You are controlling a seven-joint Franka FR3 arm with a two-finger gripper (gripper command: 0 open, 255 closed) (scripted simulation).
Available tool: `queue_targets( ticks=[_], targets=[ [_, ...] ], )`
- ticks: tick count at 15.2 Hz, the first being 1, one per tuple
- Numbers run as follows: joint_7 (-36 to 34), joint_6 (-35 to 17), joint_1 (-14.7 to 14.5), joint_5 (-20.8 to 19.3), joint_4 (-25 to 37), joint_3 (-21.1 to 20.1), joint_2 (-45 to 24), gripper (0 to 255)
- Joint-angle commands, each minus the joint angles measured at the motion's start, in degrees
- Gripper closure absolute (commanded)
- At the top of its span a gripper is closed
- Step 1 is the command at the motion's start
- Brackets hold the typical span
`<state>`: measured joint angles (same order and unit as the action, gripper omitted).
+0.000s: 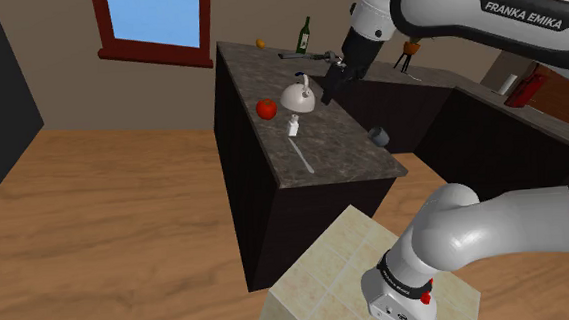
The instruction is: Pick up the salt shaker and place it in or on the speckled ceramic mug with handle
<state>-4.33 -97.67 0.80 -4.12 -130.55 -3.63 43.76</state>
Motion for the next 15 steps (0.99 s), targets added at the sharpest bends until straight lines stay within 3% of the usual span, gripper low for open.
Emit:
queue_targets(
  ticks=[1, 15],
  targets=[
    [0.0, 0.0, 0.0, 0.0, 0.0, 0.0, 0.0, 0],
    [12.5, -18.3, 2.9, -1.7, 1.8, 12.2, -20.4, 0]
  ],
)
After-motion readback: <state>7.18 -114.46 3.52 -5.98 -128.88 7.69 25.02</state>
